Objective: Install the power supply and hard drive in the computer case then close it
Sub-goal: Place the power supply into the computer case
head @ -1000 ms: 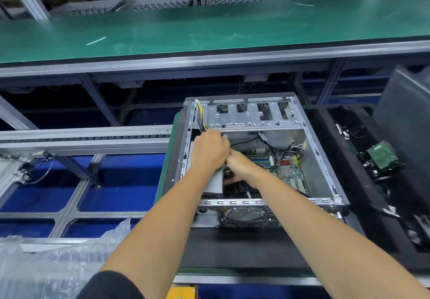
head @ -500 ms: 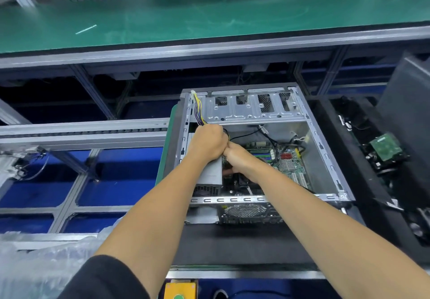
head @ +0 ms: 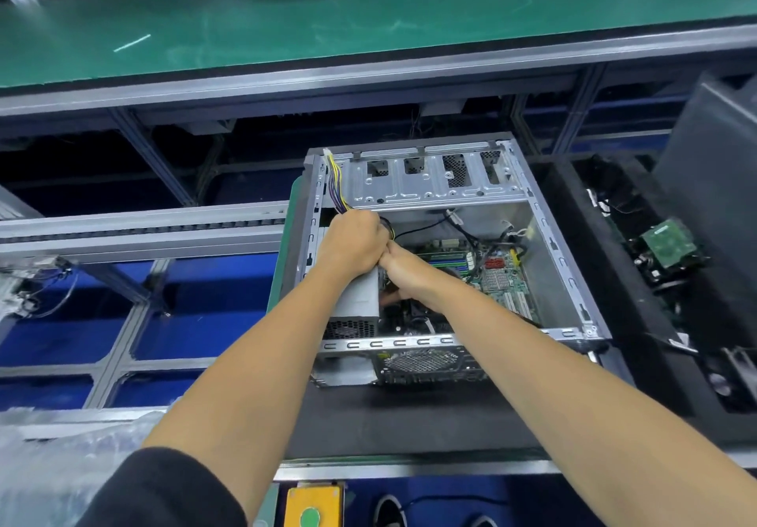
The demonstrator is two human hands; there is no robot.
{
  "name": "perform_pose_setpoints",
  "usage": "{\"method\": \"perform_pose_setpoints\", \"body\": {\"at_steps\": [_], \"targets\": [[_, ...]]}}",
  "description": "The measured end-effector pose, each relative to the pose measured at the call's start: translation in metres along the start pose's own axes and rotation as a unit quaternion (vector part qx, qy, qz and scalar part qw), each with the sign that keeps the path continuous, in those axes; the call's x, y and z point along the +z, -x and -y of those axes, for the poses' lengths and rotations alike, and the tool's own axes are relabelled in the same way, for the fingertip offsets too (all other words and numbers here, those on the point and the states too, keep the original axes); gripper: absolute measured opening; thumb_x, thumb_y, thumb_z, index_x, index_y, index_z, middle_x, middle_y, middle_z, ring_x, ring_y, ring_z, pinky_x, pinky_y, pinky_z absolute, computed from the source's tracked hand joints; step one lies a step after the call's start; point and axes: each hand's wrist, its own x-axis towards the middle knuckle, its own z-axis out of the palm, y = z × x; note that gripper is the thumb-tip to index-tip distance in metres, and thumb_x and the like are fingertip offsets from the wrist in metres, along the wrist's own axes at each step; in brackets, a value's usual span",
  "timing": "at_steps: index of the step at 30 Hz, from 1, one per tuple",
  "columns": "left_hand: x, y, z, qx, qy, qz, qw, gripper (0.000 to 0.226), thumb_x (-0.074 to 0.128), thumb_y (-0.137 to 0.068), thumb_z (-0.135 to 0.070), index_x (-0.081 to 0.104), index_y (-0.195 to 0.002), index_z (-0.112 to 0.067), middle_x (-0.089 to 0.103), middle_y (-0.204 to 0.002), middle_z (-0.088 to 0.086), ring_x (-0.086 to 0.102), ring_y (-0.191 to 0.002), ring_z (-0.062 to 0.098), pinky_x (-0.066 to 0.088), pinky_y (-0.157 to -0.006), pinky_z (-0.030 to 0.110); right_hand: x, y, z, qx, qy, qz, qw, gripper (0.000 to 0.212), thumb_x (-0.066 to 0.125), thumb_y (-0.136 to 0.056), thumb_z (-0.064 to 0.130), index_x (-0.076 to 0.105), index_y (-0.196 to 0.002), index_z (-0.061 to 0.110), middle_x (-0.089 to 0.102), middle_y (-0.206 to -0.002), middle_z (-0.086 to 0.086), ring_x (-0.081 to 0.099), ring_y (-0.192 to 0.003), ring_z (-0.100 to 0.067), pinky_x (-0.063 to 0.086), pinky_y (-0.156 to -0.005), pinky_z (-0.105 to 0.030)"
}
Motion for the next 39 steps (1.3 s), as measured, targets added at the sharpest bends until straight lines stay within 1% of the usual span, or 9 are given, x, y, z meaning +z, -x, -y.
{"method": "perform_pose_setpoints", "body": {"at_steps": [7,10,13,15,19,23,26,35,39], "targets": [[0.004,0.004,-0.003,-0.002,-0.015,-0.029,0.999,0.027,0.044,-0.089,-0.014,0.061,-0.075,0.002,0.063,-0.076,0.016,0.055,-0.074,0.035,0.034,-0.068,0.036,0.0,0.002,-0.002,-0.005,-0.002,0.01,1.0,0.04,0.025,-0.108,0.037,0.035,-0.144,0.02,0.037,-0.151,-0.015,0.039,-0.137,-0.032,0.056,-0.067,-0.032],[0.003,0.0,0.005,-0.003,0.002,-0.012,1.0,0.027,0.045,-0.088,-0.012,0.059,-0.071,0.005,0.062,-0.073,0.019,0.054,-0.071,0.035,0.041,-0.067,0.039,0.001,0.002,-0.004,-0.003,0.009,0.007,1.0,0.043,0.023,-0.108,0.04,0.036,-0.144,0.02,0.044,-0.143,-0.014,0.053,-0.121,-0.033,0.06,-0.082,-0.042],[0.0,-0.004,0.016,-0.014,0.033,-0.012,0.999,0.028,0.046,-0.087,-0.01,0.053,-0.065,0.006,0.059,-0.07,0.023,0.053,-0.07,0.036,0.041,-0.065,0.041,0.005,0.0,-0.003,-0.014,0.015,0.042,0.999,0.05,0.018,-0.107,0.043,0.021,-0.154,0.027,0.033,-0.146,-0.001,0.054,-0.111,-0.028,0.06,-0.074,-0.031],[0.0,-0.005,0.016,-0.009,-0.004,-0.011,1.0,0.027,0.044,-0.091,-0.013,0.054,-0.07,0.0,0.063,-0.078,0.021,0.057,-0.078,0.037,0.043,-0.07,0.04,0.006,-0.003,-0.005,-0.023,0.011,0.031,0.999,0.048,0.019,-0.108,0.04,0.024,-0.154,0.025,0.045,-0.134,-0.003,0.055,-0.1,-0.022,0.061,-0.078,-0.036],[0.003,-0.005,0.012,-0.007,-0.094,0.022,0.995,0.026,0.039,-0.094,-0.024,0.057,-0.086,-0.007,0.065,-0.095,0.015,0.059,-0.089,0.034,0.034,-0.066,0.033,0.003,-0.005,-0.006,-0.02,0.052,0.007,0.998,0.034,0.028,-0.107,0.029,0.041,-0.137,0.02,0.052,-0.104,-0.002,0.066,-0.081,-0.023,0.058,-0.087,-0.047],[0.0,-0.01,0.015,-0.022,-0.101,0.044,0.994,0.02,0.051,-0.081,-0.025,0.054,-0.071,-0.009,0.058,-0.072,0.007,0.053,-0.071,0.029,0.033,-0.056,0.028,0.0,-0.003,-0.006,-0.066,0.229,-0.071,0.969,0.012,0.04,-0.092,0.005,0.05,-0.087,0.009,0.05,-0.081,-0.005,0.054,-0.078,-0.032,0.044,-0.06,-0.035],[-0.004,-0.013,0.015,-0.031,-0.087,0.089,0.992,0.024,0.053,-0.074,-0.021,0.045,-0.054,-0.011,0.046,-0.055,0.003,0.045,-0.055,0.021,0.027,-0.047,0.025,-0.001,-0.002,-0.007,-0.074,0.32,-0.11,0.938,0.006,0.045,-0.087,0.004,0.05,-0.085,0.006,0.05,-0.086,-0.012,0.049,-0.076,-0.033,0.039,-0.062,-0.036],[0.0,-0.007,0.018,-0.009,-0.052,0.141,0.989,0.031,0.047,-0.083,-0.013,0.038,-0.053,-0.011,0.042,-0.058,0.004,0.045,-0.064,0.028,0.03,-0.057,0.03,0.001,-0.002,-0.007,-0.076,0.365,-0.103,0.922,0.003,0.048,-0.088,0.007,0.049,-0.086,0.01,0.049,-0.086,-0.01,0.045,-0.07,-0.029,0.031,-0.055,-0.033],[-0.004,-0.009,0.014,-0.028,-0.076,0.188,0.979,0.022,0.046,-0.081,-0.019,0.046,-0.061,-0.01,0.054,-0.076,0.008,0.048,-0.068,0.025,0.034,-0.06,0.029,0.002,0.0,-0.006,-0.073,0.371,-0.095,0.921,0.004,0.048,-0.088,0.006,0.05,-0.084,0.006,0.049,-0.084,-0.012,0.048,-0.072,-0.032,0.037,-0.06,-0.034]]}}
